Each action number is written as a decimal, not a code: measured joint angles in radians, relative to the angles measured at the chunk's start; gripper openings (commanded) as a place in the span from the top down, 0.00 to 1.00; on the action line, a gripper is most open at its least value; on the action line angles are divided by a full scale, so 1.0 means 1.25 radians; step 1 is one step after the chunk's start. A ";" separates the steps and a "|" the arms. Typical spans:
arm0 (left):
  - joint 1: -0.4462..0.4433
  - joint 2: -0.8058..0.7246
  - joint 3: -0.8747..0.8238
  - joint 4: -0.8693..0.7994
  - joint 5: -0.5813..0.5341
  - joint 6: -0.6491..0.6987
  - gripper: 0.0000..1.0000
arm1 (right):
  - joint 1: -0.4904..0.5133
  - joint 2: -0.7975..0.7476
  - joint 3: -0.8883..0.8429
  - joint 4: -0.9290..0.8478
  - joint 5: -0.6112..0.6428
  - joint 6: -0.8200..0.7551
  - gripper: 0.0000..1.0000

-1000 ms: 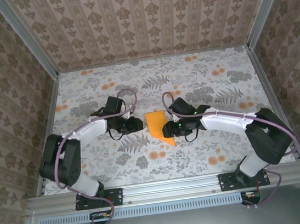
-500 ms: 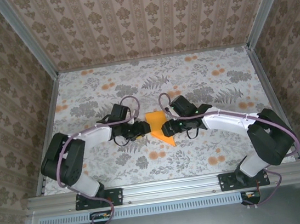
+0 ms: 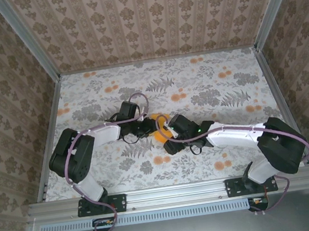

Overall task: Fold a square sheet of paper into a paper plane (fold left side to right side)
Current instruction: Fourth fold the wing at the center of the table.

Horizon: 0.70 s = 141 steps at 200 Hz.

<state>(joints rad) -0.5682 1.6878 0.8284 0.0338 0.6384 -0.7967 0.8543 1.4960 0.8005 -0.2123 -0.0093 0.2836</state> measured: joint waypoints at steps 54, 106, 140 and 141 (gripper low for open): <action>-0.002 0.000 0.003 0.004 0.008 -0.018 0.76 | 0.014 0.077 0.033 0.001 0.052 -0.011 0.40; -0.002 0.000 0.021 0.011 0.019 -0.034 0.76 | 0.016 0.096 0.040 0.001 0.088 -0.016 0.50; -0.002 0.000 0.021 0.010 0.020 -0.039 0.75 | 0.016 0.116 0.042 0.000 0.108 -0.016 0.55; -0.002 0.000 0.021 0.010 0.020 -0.039 0.75 | 0.016 0.117 0.043 0.000 0.109 -0.015 0.55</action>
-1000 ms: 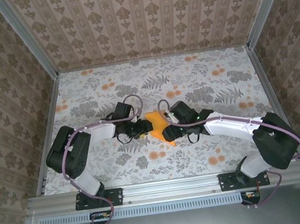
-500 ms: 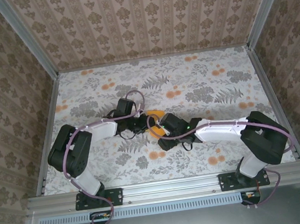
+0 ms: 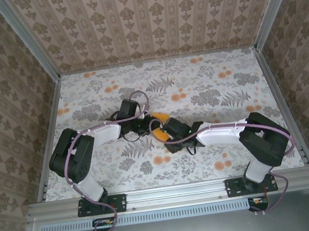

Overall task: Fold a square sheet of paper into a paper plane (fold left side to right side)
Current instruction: Fourth fold the wing at the center of the table.

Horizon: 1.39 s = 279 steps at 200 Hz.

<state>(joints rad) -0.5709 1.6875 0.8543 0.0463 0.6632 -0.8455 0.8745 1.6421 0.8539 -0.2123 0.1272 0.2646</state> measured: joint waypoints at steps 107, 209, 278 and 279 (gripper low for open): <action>0.027 -0.085 -0.002 -0.067 -0.024 0.011 0.49 | 0.000 0.008 0.011 0.000 0.013 0.004 0.93; 0.024 -0.112 -0.055 -0.096 -0.055 0.021 0.66 | -0.066 0.002 -0.001 0.018 -0.173 0.070 0.97; -0.028 0.007 -0.001 -0.078 -0.055 0.020 0.64 | -0.089 0.002 -0.015 0.027 -0.238 0.091 0.97; -0.029 0.008 0.000 -0.078 -0.055 0.020 0.64 | -0.089 0.002 -0.015 0.027 -0.239 0.091 0.97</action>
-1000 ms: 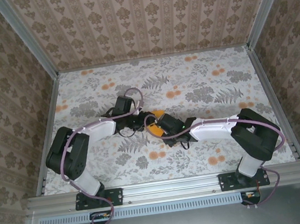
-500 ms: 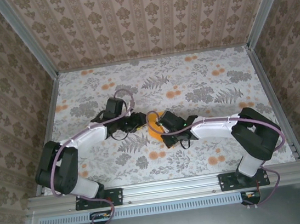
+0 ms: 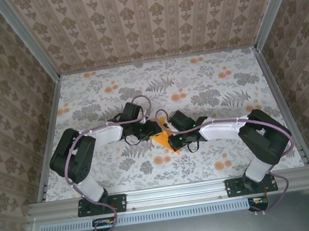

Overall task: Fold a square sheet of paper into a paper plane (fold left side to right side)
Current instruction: Fourth fold the wing at the center of the table.

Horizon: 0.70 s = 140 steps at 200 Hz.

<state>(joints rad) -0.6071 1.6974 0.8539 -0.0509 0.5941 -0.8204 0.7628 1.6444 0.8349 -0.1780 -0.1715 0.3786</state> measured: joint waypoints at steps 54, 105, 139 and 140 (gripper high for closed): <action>-0.010 0.042 0.018 0.012 -0.003 -0.011 0.62 | -0.016 0.002 -0.005 0.014 -0.037 0.017 0.96; -0.017 0.074 0.030 0.011 -0.013 -0.015 0.60 | -0.023 0.017 -0.005 0.018 -0.060 0.018 0.95; -0.017 0.079 0.038 0.004 -0.019 -0.015 0.60 | -0.024 0.025 -0.005 0.019 -0.065 0.018 0.93; -0.017 0.079 0.038 0.003 -0.019 -0.015 0.60 | -0.025 0.025 -0.005 0.019 -0.065 0.018 0.93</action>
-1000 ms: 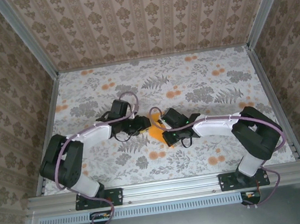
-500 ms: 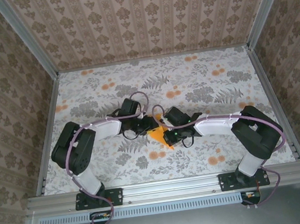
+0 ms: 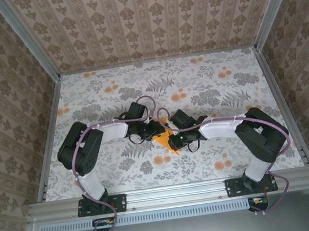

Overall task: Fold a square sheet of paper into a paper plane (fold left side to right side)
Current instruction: Fourth fold the wing at the center of the table.

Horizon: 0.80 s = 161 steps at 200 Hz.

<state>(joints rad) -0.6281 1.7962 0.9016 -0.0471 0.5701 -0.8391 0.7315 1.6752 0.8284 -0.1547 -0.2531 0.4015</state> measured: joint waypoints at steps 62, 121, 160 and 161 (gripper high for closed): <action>-0.001 0.005 0.012 -0.018 -0.005 0.000 0.60 | -0.008 -0.001 0.000 0.000 -0.021 0.010 0.74; -0.002 0.005 0.018 -0.028 -0.014 0.000 0.60 | -0.096 -0.073 -0.018 0.043 -0.133 0.033 0.56; -0.004 0.005 0.018 -0.028 -0.017 0.000 0.60 | -0.169 -0.052 -0.035 0.126 -0.212 0.091 0.62; -0.004 0.005 0.018 -0.028 -0.017 0.000 0.60 | -0.169 -0.049 -0.035 0.129 -0.214 0.093 0.62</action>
<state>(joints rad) -0.6334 1.8027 0.9237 -0.0822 0.5491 -0.8387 0.5201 1.6138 0.7845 0.0063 -0.5201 0.5179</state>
